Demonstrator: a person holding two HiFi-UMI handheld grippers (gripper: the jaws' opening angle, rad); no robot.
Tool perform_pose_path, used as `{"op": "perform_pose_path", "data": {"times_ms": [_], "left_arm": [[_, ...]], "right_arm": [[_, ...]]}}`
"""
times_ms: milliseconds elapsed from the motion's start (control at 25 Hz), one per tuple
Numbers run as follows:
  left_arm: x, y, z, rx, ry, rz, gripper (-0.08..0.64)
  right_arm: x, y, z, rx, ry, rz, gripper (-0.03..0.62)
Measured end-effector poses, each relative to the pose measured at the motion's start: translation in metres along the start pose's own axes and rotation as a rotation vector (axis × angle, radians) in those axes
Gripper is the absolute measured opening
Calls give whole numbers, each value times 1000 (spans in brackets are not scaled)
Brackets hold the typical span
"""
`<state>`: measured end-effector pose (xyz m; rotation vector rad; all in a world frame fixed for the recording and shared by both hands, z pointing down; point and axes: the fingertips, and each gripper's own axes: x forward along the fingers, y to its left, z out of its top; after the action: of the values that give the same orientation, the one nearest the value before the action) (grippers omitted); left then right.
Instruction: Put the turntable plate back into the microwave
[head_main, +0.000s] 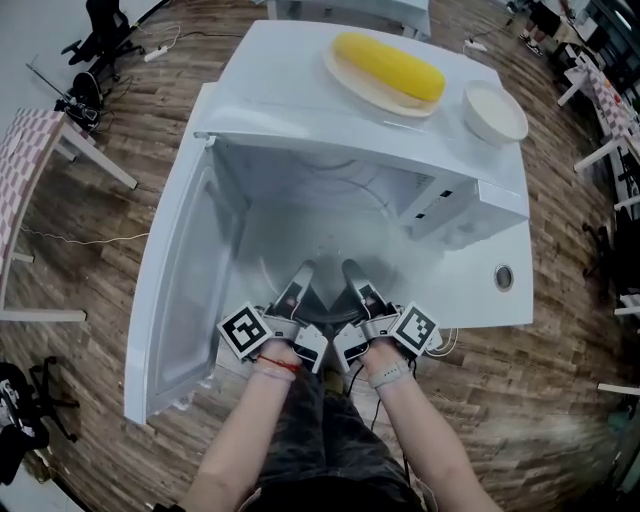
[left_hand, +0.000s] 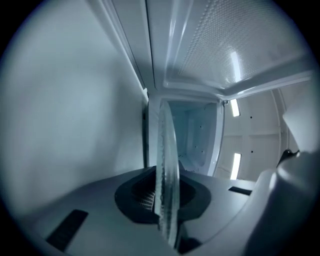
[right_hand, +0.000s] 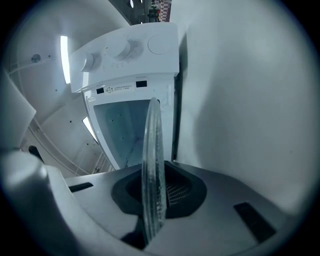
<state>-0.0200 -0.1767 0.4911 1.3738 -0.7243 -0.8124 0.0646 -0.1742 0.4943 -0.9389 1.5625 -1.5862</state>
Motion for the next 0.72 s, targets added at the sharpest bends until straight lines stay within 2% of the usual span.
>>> {"op": "perform_pose_path", "data": {"times_ms": [720], "left_arm": [[37,1,24,-10,12,-14,32]], "right_arm": [[38,1,22,-13,-16,4,40]]}}
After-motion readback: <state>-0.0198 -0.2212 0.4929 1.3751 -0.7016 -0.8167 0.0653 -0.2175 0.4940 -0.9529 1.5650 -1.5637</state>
